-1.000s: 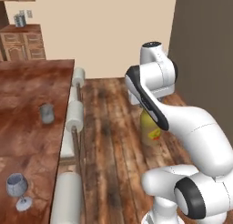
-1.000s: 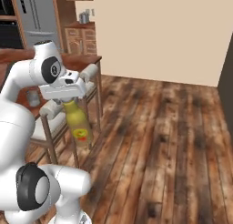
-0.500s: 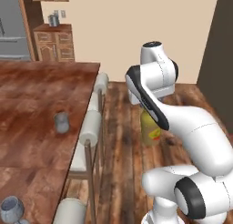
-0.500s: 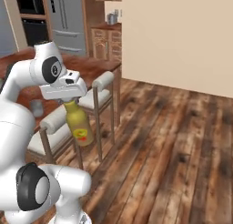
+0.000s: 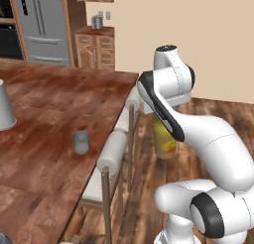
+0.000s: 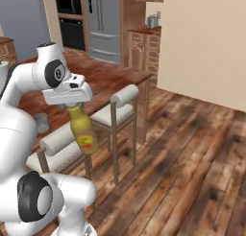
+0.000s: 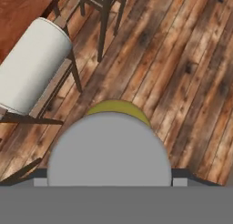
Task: There is a wine glass and glass cup on the dining counter. Place the wine bottle next to the wine glass and the juice bottle next to the glass cup.
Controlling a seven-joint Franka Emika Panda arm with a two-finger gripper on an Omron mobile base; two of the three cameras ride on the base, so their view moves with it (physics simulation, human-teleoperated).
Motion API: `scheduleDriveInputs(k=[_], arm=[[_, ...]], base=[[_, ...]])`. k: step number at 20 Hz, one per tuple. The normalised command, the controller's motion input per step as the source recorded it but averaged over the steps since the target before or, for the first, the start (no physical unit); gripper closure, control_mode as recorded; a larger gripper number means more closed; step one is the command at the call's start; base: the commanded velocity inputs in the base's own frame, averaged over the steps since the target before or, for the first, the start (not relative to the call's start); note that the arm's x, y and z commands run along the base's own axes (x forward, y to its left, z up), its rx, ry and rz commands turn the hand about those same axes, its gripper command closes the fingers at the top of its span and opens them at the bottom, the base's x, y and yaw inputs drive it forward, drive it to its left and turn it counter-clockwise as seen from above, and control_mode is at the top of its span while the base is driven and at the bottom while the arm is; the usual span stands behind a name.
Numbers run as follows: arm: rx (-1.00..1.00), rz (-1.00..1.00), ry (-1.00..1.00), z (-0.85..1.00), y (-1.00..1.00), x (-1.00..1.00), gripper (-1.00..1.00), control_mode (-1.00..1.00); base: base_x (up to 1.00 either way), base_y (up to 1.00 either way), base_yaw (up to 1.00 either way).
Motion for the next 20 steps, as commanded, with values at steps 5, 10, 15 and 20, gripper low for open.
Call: scheduleDriveInputs(k=[5, 10, 15, 20], arm=[[0.0, 0.0, 0.0, 0.0, 0.0, 0.0, 1.0, 1.0], [0.0, 0.0, 0.0, 0.0, 0.0, 0.0, 1.0, 1.0], [0.0, 0.0, 0.0, 0.0, 0.0, 0.0, 1.0, 1.0], [0.0, 0.0, 0.0, 0.0, 0.0, 0.0, 1.0, 1.0]], base=[[0.53, -0.23, 0.33], [0.48, -0.24, 0.33], [0.47, -0.28, 0.3], [0.46, -0.28, 0.3]])
